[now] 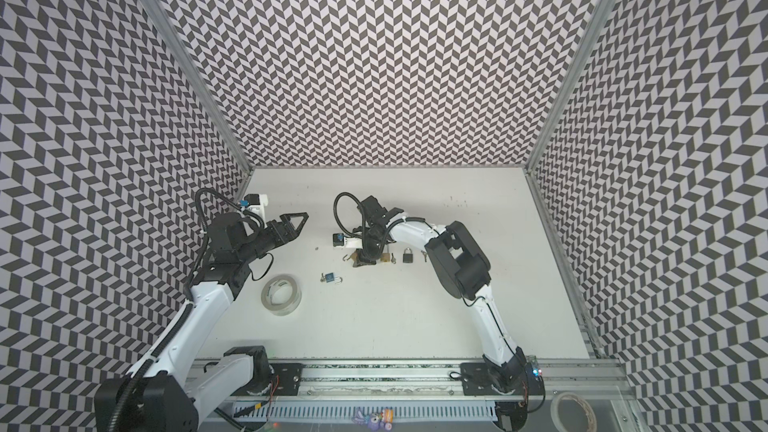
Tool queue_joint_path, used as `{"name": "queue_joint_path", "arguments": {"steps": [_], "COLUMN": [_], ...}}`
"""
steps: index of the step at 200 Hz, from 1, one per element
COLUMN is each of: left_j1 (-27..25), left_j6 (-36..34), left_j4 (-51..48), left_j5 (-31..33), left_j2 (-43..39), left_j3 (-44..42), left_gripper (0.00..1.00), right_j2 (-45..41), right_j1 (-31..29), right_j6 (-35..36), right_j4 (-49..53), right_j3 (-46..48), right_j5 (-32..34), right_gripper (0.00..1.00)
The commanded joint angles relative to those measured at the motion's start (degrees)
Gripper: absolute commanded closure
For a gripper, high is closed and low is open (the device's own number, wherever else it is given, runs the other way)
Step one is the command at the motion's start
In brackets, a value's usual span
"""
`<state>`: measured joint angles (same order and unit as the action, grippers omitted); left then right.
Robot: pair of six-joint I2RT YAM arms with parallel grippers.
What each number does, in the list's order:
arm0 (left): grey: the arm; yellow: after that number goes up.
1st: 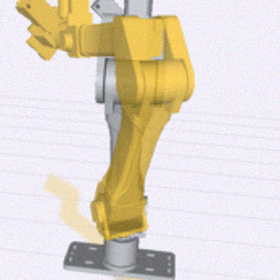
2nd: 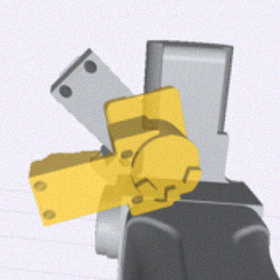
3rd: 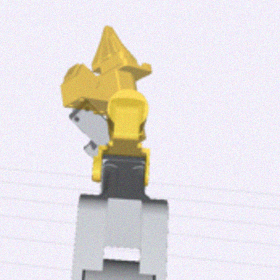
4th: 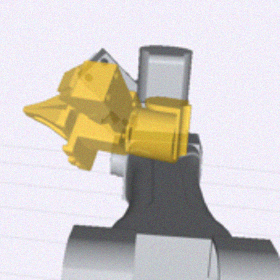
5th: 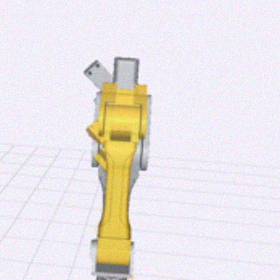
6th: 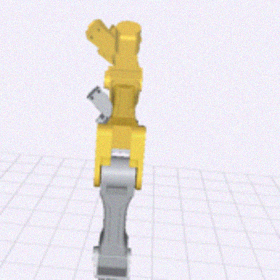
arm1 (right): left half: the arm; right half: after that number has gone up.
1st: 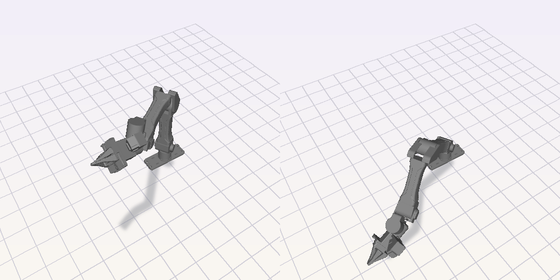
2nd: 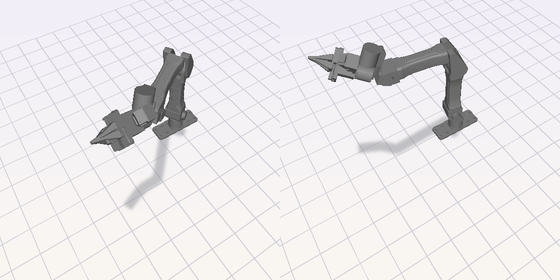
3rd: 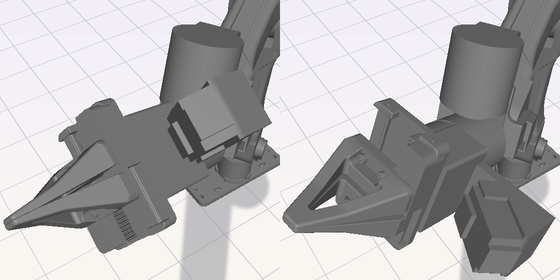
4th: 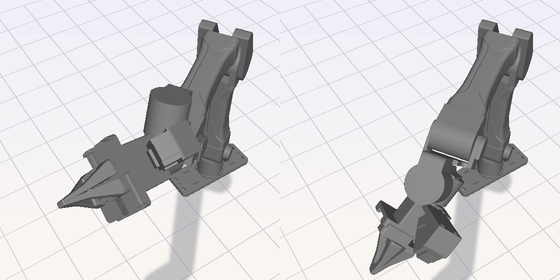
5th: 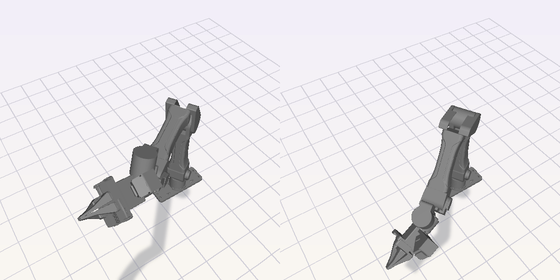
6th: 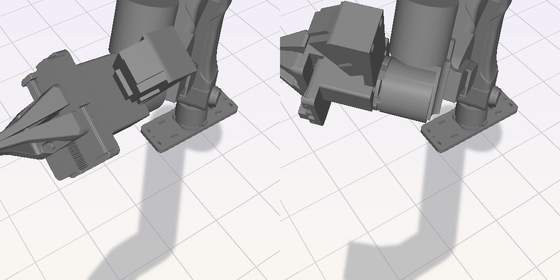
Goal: Lock with the key
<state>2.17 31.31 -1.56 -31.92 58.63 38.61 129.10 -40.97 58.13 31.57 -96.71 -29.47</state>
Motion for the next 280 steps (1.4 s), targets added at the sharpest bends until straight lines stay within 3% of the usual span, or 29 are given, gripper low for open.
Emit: {"name": "queue_joint_path", "arguments": {"steps": [1,129,213,251,280], "left_j1": [0.46,0.90,1.08,1.08,0.99], "left_j6": [-0.69,-0.99,-1.60,-3.18,-4.34], "left_j4": [-0.54,-0.70,-0.95,-0.47,0.89], "left_j5": [-1.04,-1.54,-1.61,-1.39,-2.40], "left_j2": [0.44,1.29,0.82,-1.37,-2.34], "left_j3": [1.50,2.12,2.34,3.14,3.87], "left_gripper": [0.11,0.12,0.12,0.12,0.12], "right_j2": [1.49,3.03,-0.70,-12.83,-26.39], "right_j1": [0.09,1.15,1.12,1.16,0.87], "right_j6": [1.68,1.29,-0.43,-11.07,-22.61], "right_j4": [1.58,2.89,0.85,-11.44,-26.54], "right_j3": [-1.99,-1.22,-0.68,9.70,23.92], "right_j5": [-3.49,-2.38,-1.91,-5.03,-3.95], "right_gripper": [0.29,0.67,0.79,0.81,0.94]}}
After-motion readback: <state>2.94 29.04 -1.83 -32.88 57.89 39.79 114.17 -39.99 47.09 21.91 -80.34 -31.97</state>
